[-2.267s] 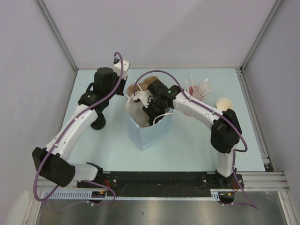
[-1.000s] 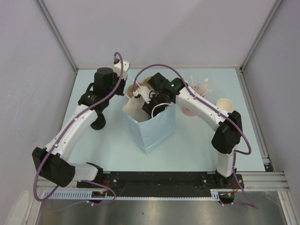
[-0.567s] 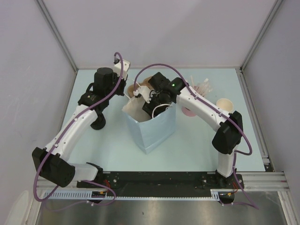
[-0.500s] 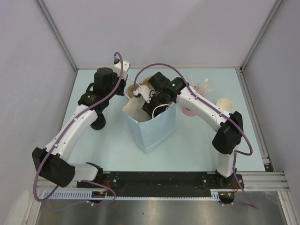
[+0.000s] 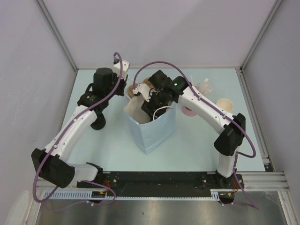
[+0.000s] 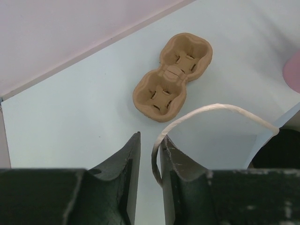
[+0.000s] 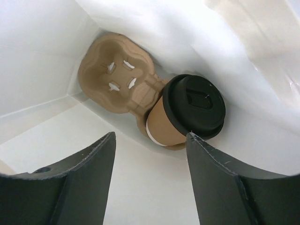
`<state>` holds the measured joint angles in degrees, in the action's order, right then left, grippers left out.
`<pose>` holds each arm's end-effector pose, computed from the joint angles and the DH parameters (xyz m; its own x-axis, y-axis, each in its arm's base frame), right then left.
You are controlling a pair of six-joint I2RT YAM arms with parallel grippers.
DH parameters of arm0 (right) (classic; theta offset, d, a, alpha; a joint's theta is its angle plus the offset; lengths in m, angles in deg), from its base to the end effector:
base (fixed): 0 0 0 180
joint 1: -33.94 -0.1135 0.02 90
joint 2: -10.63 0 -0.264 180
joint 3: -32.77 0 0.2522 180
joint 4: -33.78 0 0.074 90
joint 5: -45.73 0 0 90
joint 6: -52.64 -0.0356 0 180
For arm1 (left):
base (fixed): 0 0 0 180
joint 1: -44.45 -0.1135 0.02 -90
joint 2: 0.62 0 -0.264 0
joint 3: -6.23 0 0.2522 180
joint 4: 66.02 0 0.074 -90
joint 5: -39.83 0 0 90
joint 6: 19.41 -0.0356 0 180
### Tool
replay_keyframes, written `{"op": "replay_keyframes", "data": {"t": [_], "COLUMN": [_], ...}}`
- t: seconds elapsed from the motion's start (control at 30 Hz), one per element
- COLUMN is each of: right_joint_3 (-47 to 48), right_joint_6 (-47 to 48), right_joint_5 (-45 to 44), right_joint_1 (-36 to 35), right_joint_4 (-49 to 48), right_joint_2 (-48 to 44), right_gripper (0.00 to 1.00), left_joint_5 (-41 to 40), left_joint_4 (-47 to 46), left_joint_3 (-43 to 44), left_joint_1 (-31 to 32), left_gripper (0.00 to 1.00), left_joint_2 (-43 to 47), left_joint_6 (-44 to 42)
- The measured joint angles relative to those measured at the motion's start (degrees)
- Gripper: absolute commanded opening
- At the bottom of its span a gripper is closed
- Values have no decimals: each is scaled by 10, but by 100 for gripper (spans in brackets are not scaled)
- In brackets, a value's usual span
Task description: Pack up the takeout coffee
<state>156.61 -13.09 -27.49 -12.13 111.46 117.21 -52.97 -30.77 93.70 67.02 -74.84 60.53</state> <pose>0.2628 0.2877 0.3474 -0.2260 -0.8018 -0.5532 -0.9667 0.2545 0.0260 0.2733 -0.1117 0.3843 -0.2809 0.3057 -0.9097 0.3967 0.9001 0.1800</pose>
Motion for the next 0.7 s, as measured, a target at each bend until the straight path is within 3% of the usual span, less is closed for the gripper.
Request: {"op": "replay_keyframes", "data": {"t": [0.7], "right_joint_3": [20], "right_joint_6": [3], "right_joint_5": [2], "right_joint_1": [-19], "right_joint_4": [22], "right_joint_2": [-33], "right_gripper": [69], "left_joint_5": [0], "left_joint_4": [0], "left_joint_3": [-5], "left_joint_1": [0], "left_gripper": [32], "left_joint_2": [2], "left_joint_6": [0]}}
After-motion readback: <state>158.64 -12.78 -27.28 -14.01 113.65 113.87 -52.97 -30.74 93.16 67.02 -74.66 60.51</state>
